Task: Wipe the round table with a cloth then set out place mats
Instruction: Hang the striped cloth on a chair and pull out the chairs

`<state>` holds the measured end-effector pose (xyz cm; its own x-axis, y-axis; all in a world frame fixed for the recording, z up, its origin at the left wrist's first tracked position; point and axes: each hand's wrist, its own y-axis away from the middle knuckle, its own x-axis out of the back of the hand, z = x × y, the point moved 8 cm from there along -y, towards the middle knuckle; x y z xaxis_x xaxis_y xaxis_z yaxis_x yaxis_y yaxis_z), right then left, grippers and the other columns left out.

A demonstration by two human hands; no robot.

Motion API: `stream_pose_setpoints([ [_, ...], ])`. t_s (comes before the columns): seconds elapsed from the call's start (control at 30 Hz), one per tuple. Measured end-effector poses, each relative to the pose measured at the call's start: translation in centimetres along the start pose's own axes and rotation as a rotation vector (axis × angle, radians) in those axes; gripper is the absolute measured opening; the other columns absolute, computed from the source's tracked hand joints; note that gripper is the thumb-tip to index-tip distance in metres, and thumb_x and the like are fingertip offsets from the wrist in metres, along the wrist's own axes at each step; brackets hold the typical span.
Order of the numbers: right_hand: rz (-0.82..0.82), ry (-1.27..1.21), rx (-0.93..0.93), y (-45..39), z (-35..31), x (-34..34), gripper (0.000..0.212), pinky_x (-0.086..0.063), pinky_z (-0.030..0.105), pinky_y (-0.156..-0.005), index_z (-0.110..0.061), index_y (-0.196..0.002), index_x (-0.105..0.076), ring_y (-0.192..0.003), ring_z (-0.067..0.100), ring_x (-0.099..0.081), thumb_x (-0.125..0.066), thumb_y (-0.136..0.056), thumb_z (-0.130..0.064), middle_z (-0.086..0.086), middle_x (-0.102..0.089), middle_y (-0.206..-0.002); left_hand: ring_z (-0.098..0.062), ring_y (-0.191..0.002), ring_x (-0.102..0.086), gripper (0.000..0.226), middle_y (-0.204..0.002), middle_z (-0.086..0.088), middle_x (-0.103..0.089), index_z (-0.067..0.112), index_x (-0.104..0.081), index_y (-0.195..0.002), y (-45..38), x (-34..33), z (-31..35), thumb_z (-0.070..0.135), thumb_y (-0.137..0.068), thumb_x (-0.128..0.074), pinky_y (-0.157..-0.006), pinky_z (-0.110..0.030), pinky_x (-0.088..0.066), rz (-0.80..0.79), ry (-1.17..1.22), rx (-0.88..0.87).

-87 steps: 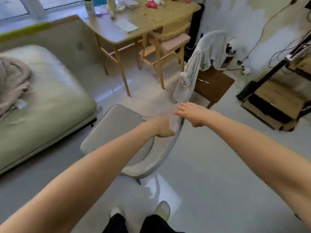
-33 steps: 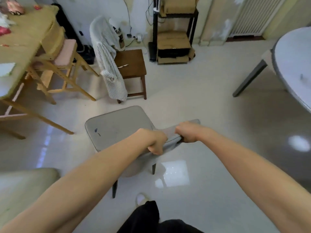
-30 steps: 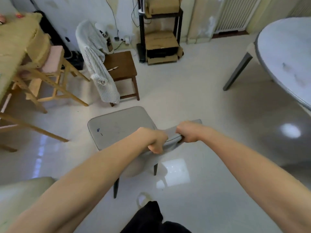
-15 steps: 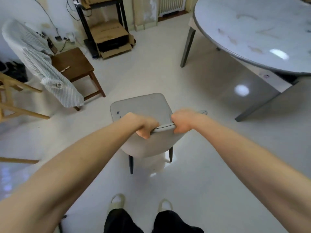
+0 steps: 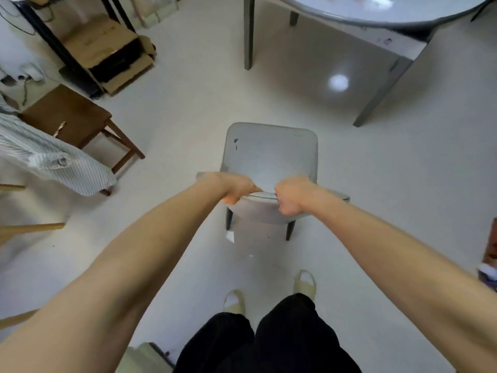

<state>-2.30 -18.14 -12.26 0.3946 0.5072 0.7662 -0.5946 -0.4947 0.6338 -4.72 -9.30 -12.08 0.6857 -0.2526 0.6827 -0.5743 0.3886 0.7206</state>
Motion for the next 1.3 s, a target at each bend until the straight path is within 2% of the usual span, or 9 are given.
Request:
stream_pose_setpoints([
  [0.13, 0.021, -0.046, -0.083, 0.7, -0.9, -0.1, 0.032, -0.046, 0.03, -0.074, -0.011, -0.109, -0.067, -0.103, 0.03, -0.063, -0.06, -0.088, -0.034, 0.01, -0.067, -0.113, -0.026, -0.112, -0.055, 0.062, -0.124, -0.005, -0.06, 0.03, -0.04, -0.143, 0.5, -0.3, -0.4, 0.001, -0.089, -0.051, -0.083, -0.035, -0.045, 0.071, -0.006, -0.031],
  [0.23, 0.02, -0.531, -0.159, 1.9, -0.1, -0.7, 0.05, -0.044, 0.03, -0.084, -0.011, -0.113, -0.067, -0.107, 0.024, -0.058, -0.063, -0.086, -0.052, 0.008, -0.064, -0.117, -0.023, -0.132, -0.042, 0.047, -0.138, 0.003, -0.053, 0.03, -0.052, -0.135, 1.5, -1.4, -2.3, 0.03, -0.089, -0.064, -0.106, -0.038, -0.033, 0.195, 0.374, 0.02],
  [0.37, 0.935, -1.162, -0.725, 7.1, 4.9, 0.3, 0.066, -0.007, 0.037, -0.119, -0.016, -0.142, -0.044, -0.147, 0.017, -0.018, -0.065, -0.087, -0.046, 0.005, -0.029, -0.156, -0.021, -0.149, -0.004, 0.091, -0.161, -0.004, -0.007, 0.023, -0.026, -0.151, 6.6, -2.6, -9.5, 0.056, -0.078, -0.068, -0.119, -0.048, -0.005, 1.115, 1.362, 0.66],
  [0.43, 0.988, -1.558, -1.094, 8.3, 4.3, -3.5, 0.088, -0.009, 0.044, -0.119, -0.013, -0.148, -0.029, -0.148, 0.023, -0.012, -0.071, -0.08, -0.049, 0.011, -0.017, -0.159, -0.033, -0.147, -0.008, 0.128, -0.161, -0.01, -0.003, 0.021, -0.01, -0.154, 4.7, -8.2, -9.0, 0.075, -0.055, -0.072, -0.114, -0.06, -0.014, 0.869, 1.991, 0.948],
  [0.5, 0.83, -2.038, -1.349, 6.8, 1.6, -8.7, 0.105, -0.024, 0.048, -0.115, -0.009, -0.146, -0.026, -0.142, 0.032, -0.024, -0.078, -0.068, -0.056, 0.017, -0.022, -0.154, -0.044, -0.14, -0.023, 0.145, -0.155, -0.011, -0.025, 0.023, -0.02, -0.151, 1.9, -11.1, -6.5, 0.08, -0.028, -0.071, -0.097, -0.077, -0.023, 0.5, 2.347, 0.88],
  [0.6, 0.689, -2.544, -1.216, 3.5, -1.1, -11.4, 0.121, -0.041, 0.055, -0.103, -0.011, -0.142, -0.036, -0.123, 0.033, -0.052, -0.083, -0.042, -0.061, 0.011, -0.047, -0.142, -0.046, -0.119, -0.046, 0.099, -0.129, -0.01, -0.048, 0.016, -0.04, -0.135, 0.2, -10.1, -3.8, 0.057, -0.053, -0.078, -0.075, -0.076, -0.042, 0.408, 2.608, 0.583],
  [0.67, 0.685, -2.706, -1.115, 2.4, -1.7, -10.9, 0.083, -0.045, 0.057, -0.096, -0.016, -0.131, -0.048, -0.11, 0.031, -0.06, -0.083, -0.061, -0.043, 0.005, -0.06, -0.125, -0.049, -0.109, -0.048, 0.064, -0.124, -0.017, -0.05, 0.01, -0.043, -0.127, 0.2, -8.9, -3.3, 0.025, -0.07, -0.067, -0.064, -0.074, -0.046, 0.469, 2.633, 0.533],
  [0.87, 0.729, -2.634, -1.153, 2.0, 0.2, -9.7, 0.049, -0.053, 0.06, -0.076, -0.007, -0.126, -0.049, -0.1, 0.036, -0.063, -0.052, -0.077, -0.005, 0.014, -0.063, -0.118, -0.048, -0.111, -0.045, 0.023, -0.101, -0.017, -0.049, -0.001, -0.047, -0.105, 0.2, -6.2, -3.3, -0.001, -0.085, -0.035, -0.088, -0.072, -0.039, 0.445, 2.585, 0.442],
  [1.3, 0.775, -2.573, -0.995, -2.1, 13.2, -2.4, 0.043, -0.047, 0.055, -0.065, -0.004, -0.124, -0.052, -0.099, 0.034, -0.057, -0.047, -0.081, -0.005, 0.015, -0.059, -0.123, -0.067, -0.121, -0.027, 0.012, -0.093, -0.025, -0.034, -0.007, -0.04, -0.087, -5.3, 6.9, -5.7, 0.001, -0.09, -0.032, -0.09, -0.068, -0.04, 0.457, 2.562, 0.409],
])
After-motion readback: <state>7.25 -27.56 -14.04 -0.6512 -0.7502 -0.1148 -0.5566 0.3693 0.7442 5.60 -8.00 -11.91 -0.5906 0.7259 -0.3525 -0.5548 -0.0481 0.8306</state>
